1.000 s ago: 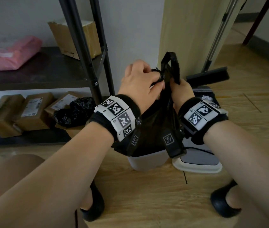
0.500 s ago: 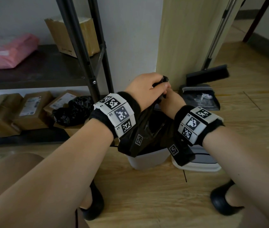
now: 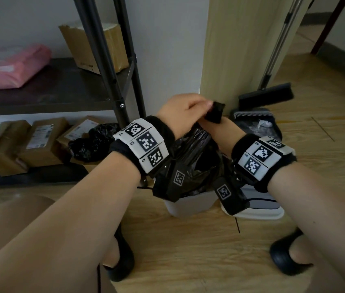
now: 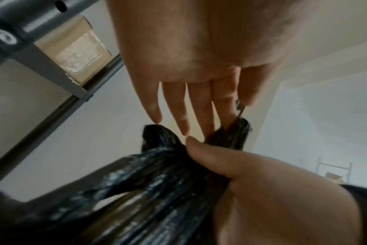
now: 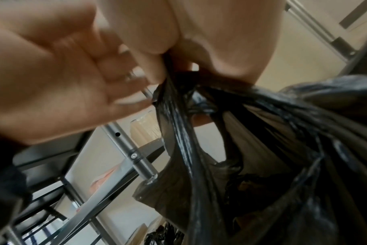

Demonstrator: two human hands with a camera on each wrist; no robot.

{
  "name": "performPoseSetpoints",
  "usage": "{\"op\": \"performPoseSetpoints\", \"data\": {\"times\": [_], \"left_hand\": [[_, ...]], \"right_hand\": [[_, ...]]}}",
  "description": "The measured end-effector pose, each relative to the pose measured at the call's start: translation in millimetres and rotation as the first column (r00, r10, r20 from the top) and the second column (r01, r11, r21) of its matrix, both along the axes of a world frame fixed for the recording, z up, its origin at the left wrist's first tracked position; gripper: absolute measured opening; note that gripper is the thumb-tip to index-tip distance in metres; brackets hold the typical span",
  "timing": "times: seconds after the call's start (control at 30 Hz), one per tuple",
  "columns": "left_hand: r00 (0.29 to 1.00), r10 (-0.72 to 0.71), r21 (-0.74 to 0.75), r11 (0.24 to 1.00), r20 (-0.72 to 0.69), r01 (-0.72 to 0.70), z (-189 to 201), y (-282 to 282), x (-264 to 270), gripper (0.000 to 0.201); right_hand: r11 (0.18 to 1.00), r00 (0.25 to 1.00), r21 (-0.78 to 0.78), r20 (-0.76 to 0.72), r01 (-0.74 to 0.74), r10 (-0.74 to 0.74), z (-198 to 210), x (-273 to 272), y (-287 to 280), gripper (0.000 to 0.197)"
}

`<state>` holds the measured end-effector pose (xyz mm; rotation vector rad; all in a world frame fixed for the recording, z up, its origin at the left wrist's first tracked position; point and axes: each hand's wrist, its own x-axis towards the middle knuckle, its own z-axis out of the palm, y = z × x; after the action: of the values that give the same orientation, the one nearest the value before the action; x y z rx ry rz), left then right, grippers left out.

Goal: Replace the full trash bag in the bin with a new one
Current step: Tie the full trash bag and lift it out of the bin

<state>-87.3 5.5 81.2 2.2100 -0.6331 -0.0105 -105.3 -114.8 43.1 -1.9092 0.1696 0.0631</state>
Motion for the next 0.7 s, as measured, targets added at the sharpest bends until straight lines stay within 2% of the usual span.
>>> {"op": "performPoseSetpoints", "data": {"times": [0.07,0.1,0.17,0.23,0.3,0.37,0.43,0.47,0.5,0.57,0.63,0.7], "left_hand": [[0.991,0.134,0.033,0.990,0.005,-0.134,-5,7,5,0.029],[0.988,0.154,0.086,0.985,-0.031,-0.151,-9,11,7,0.032],[0.982,0.134,0.184,0.977,-0.131,-0.109,-18,16,8,0.043],[0.984,0.126,0.181,0.978,-0.123,-0.102,-25,18,8,0.038],[0.987,0.152,0.092,0.985,-0.041,-0.148,-30,17,6,0.022],[0.985,0.165,-0.084,0.982,-0.043,-0.168,-30,14,5,0.013],[0.990,0.110,-0.243,0.962,-0.088,-0.129,-27,12,3,0.016],[0.989,0.079,-0.280,0.954,-0.122,-0.110,-27,11,2,0.026],[0.983,0.057,-0.269,0.958,-0.177,-0.104,-28,11,1,0.041],[0.950,0.074,-0.098,0.989,-0.303,-0.108,-35,11,0,0.069],[0.946,0.084,0.111,0.993,-0.313,-0.051,-45,9,-4,0.066],[0.959,0.074,0.199,0.980,-0.273,-0.019,-53,6,-6,0.049]], "right_hand": [[0.993,0.996,0.097,-0.062,0.065,-0.059,-5,3,-4,0.042],[0.988,0.994,0.134,-0.091,0.080,-0.068,-7,3,-4,0.045],[0.978,0.988,0.190,-0.143,0.091,-0.065,-9,4,-4,0.051],[0.979,0.988,0.181,-0.137,0.090,-0.066,-11,4,-4,0.051],[0.975,0.988,0.185,-0.116,0.122,-0.102,-10,4,-4,0.047],[0.959,0.984,0.231,-0.105,0.166,-0.145,-11,6,-6,0.039],[0.919,0.982,0.356,-0.132,0.171,-0.132,-12,7,-7,0.019],[0.894,0.982,0.419,-0.153,0.162,-0.106,-10,6,-6,0.013],[0.876,0.983,0.458,-0.167,0.150,-0.081,-8,5,-7,0.011],[0.862,0.984,0.490,-0.169,0.130,-0.053,-6,3,-8,0.015],[0.841,0.985,0.527,-0.170,0.122,-0.035,-4,3,-10,0.020],[0.829,0.984,0.548,-0.179,0.117,-0.021,-4,4,-12,0.020]]}}
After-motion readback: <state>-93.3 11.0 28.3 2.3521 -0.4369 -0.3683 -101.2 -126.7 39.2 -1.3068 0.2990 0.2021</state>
